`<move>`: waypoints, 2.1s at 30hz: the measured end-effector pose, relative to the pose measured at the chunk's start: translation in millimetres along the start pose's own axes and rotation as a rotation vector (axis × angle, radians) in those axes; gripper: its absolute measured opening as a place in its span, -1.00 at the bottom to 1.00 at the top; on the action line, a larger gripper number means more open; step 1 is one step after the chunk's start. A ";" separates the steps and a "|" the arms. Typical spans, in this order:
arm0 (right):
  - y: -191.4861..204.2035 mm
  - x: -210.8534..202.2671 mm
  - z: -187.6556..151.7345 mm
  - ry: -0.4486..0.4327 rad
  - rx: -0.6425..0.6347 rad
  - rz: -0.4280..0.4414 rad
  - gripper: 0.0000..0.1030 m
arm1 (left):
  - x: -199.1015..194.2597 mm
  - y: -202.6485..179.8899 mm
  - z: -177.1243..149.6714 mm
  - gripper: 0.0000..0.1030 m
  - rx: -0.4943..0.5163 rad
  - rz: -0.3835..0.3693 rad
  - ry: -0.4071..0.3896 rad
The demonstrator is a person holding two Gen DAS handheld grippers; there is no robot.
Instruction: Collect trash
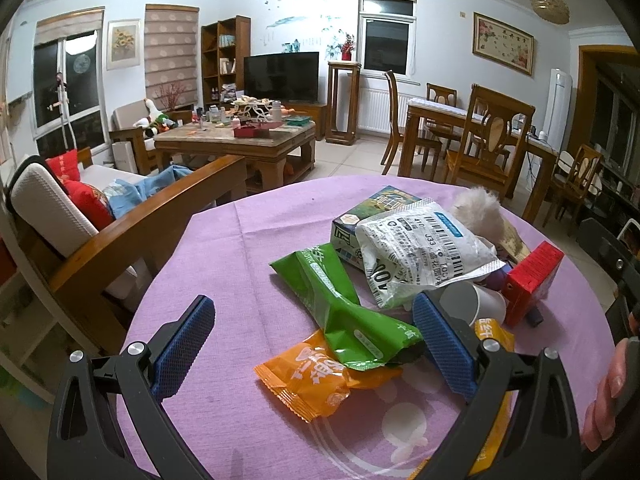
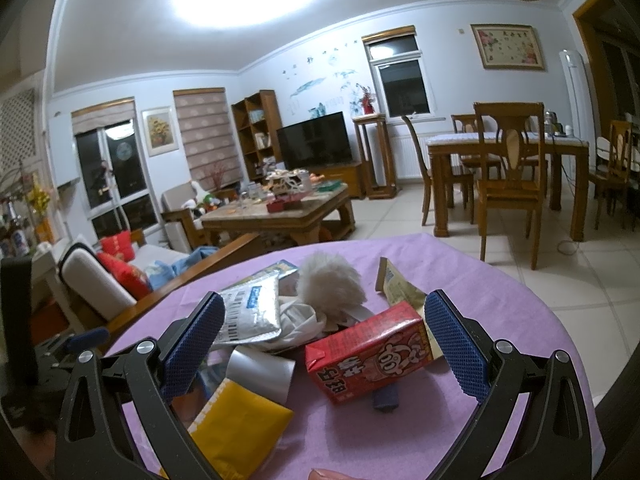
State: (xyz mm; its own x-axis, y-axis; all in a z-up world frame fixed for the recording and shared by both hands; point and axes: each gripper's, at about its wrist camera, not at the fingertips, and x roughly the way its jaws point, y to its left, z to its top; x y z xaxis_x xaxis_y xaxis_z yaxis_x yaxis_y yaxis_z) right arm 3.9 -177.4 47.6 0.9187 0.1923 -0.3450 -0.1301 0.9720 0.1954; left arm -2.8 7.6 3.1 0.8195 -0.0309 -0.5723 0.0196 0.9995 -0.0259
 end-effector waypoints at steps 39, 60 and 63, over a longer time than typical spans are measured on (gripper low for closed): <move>-2.3 2.1 -0.2 0.003 0.005 0.002 0.92 | 0.7 -1.7 0.3 0.90 -0.001 0.000 0.001; 1.2 12.6 -25.7 0.243 0.097 0.262 0.92 | -2.7 23.6 8.6 0.90 0.001 -0.301 0.003; 21.7 9.7 -29.1 0.258 -0.019 0.223 0.92 | 10.3 26.4 21.9 0.90 0.018 -0.341 0.069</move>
State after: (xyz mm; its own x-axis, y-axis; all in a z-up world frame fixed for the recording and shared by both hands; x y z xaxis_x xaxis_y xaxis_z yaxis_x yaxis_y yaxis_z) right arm -0.9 -150.4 21.8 0.7425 0.4259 -0.5170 -0.3266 0.9040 0.2757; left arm 18.8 33.9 14.5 0.7231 -0.3635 -0.5873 0.2966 0.9314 -0.2112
